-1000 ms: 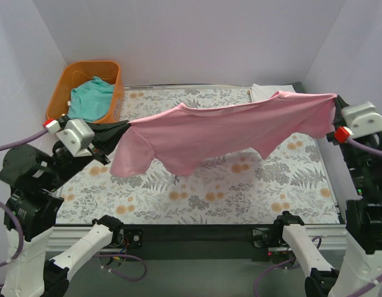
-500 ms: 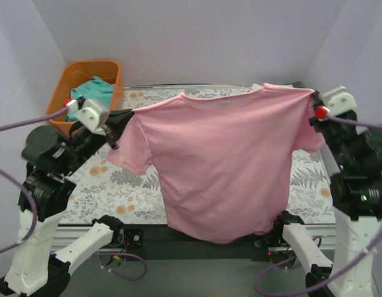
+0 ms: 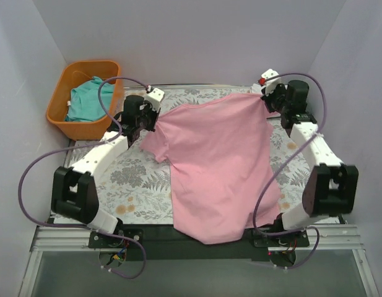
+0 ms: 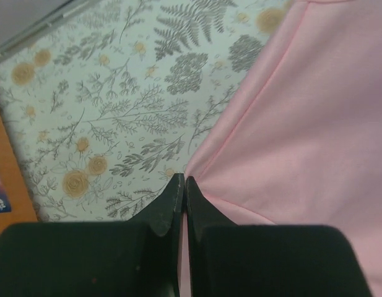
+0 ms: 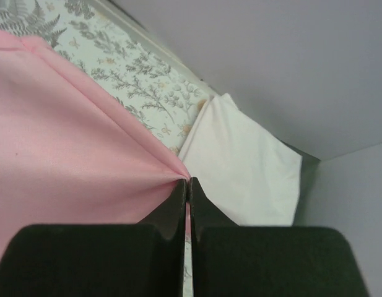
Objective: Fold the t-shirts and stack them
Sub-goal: Flatten the tshirt out
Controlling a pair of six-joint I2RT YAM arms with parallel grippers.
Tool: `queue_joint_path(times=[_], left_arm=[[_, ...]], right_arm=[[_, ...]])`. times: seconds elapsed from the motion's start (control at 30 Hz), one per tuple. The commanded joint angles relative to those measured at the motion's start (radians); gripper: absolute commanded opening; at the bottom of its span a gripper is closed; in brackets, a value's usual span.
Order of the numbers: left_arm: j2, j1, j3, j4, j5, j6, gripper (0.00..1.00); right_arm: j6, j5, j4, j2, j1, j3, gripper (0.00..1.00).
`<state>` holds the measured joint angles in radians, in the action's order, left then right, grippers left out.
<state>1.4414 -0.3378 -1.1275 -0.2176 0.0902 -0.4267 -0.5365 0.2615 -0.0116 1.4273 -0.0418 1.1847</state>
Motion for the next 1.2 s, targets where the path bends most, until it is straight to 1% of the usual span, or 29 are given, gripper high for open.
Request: queue_joint_path(times=[0.0, 0.03, 0.07, 0.1, 0.13, 0.17, 0.2, 0.23, 0.27, 0.3, 0.33, 0.37, 0.4, 0.43, 0.47, 0.5, 0.53, 0.57, 0.6, 0.63, 0.67, 0.73, 0.77, 0.83, 0.87, 0.93, 1.07, 1.17], left_arm=[[0.133, 0.065, -0.064, 0.144, -0.056, -0.007, 0.0], [0.218, 0.077, -0.102, 0.149, -0.063, -0.007, 0.0], [0.268, 0.103, -0.13, 0.147, -0.06, -0.006, 0.0], [0.308, 0.115, -0.156, 0.143, -0.061, 0.002, 0.0], [0.345, 0.126, -0.207, 0.138, -0.058, 0.017, 0.0], [0.422, 0.137, -0.231, 0.127, -0.056, 0.028, 0.0], [0.454, 0.141, -0.257, 0.123, -0.078, 0.026, 0.03], [0.49, 0.151, -0.293, 0.109, -0.117, -0.006, 0.07], [0.54, 0.175, -0.367, 0.066, -0.121, -0.03, 0.13], [0.569, 0.184, -0.412, 0.041, -0.133, -0.049, 0.22], [0.591, 0.19, -0.452, 0.014, -0.173, -0.053, 0.35], [0.606, 0.203, -0.509, -0.026, -0.19, -0.058, 0.37], [0.605, 0.212, -0.514, -0.029, -0.199, -0.066, 0.4], [0.597, 0.223, -0.514, -0.028, -0.195, -0.072, 0.45], [0.585, 0.238, -0.512, -0.028, -0.188, -0.079, 0.53], [0.562, 0.244, -0.508, -0.034, -0.176, -0.081, 0.53], [0.544, 0.247, -0.494, -0.038, -0.15, -0.081, 0.53], [0.521, 0.252, -0.479, -0.051, -0.045, -0.078, 0.52], [0.498, 0.25, -0.422, -0.049, -0.009, -0.067, 0.51], [0.454, 0.249, -0.402, -0.049, 0.029, -0.064, 0.51], [0.441, 0.247, -0.387, -0.075, 0.119, -0.057, 0.51], [0.424, 0.237, -0.342, -0.089, 0.15, -0.028, 0.49], [0.427, 0.229, -0.331, -0.094, 0.164, -0.017, 0.48], [0.451, 0.215, -0.322, -0.094, 0.174, -0.001, 0.48], [0.467, 0.211, -0.327, -0.101, 0.175, 0.008, 0.47], [0.5, 0.198, -0.353, -0.106, 0.154, 0.016, 0.47], [0.586, 0.181, -0.402, -0.129, 0.111, 0.029, 0.44], [0.631, 0.178, -0.396, -0.14, 0.06, 0.075, 0.41]], right_arm=[[-0.019, 0.016, -0.233, 0.195, -0.029, 0.112, 0.01], [-0.014, 0.004, -0.251, 0.308, -0.036, 0.146, 0.01], [-0.007, -0.002, -0.261, 0.368, -0.056, 0.186, 0.01], [-0.003, -0.008, -0.269, 0.43, -0.067, 0.298, 0.01], [0.007, -0.049, -0.266, 0.552, -0.078, 0.358, 0.01], [0.023, -0.089, -0.24, 0.614, -0.101, 0.441, 0.01], [0.03, -0.123, -0.211, 0.675, -0.11, 0.52, 0.06], [0.039, -0.169, -0.176, 0.776, -0.115, 0.691, 0.19], [0.05, -0.185, -0.092, 0.815, -0.118, 0.767, 0.25], [0.064, -0.192, -0.058, 0.841, -0.119, 0.826, 0.33], [0.063, -0.194, -0.032, 0.84, -0.119, 0.87, 0.5], [0.058, -0.191, 0.01, 0.822, -0.119, 0.865, 0.58], [0.052, -0.186, 0.042, 0.794, -0.119, 0.845, 0.63], [0.038, -0.179, 0.061, 0.724, -0.121, 0.783, 0.74], [0.038, -0.177, 0.102, 0.681, -0.121, 0.733, 0.75], [0.036, -0.167, 0.126, 0.636, -0.119, 0.687, 0.75], [0.024, -0.124, 0.156, 0.545, -0.119, 0.64, 0.77], [0.011, -0.096, 0.227, 0.498, -0.121, 0.541, 0.79], [0.003, -0.068, 0.261, 0.452, -0.121, 0.497, 0.8], [-0.009, -0.026, 0.297, 0.374, -0.119, 0.451, 0.79], [-0.02, -0.004, 0.38, 0.342, -0.119, 0.39, 0.77], [-0.031, 0.04, 0.461, 0.267, -0.119, 0.333, 0.72], [-0.033, 0.05, 0.528, 0.246, -0.119, 0.31, 0.69], [-0.04, 0.067, 0.59, 0.207, -0.121, 0.241, 0.6], [-0.049, 0.061, 0.629, 0.194, -0.121, 0.215, 0.58], [-0.057, 0.026, 0.65, 0.162, -0.121, 0.133, 0.53], [-0.069, -0.042, 0.687, 0.136, -0.119, 0.035, 0.49], [-0.075, -0.1, 0.688, 0.145, -0.121, -0.017, 0.46]])
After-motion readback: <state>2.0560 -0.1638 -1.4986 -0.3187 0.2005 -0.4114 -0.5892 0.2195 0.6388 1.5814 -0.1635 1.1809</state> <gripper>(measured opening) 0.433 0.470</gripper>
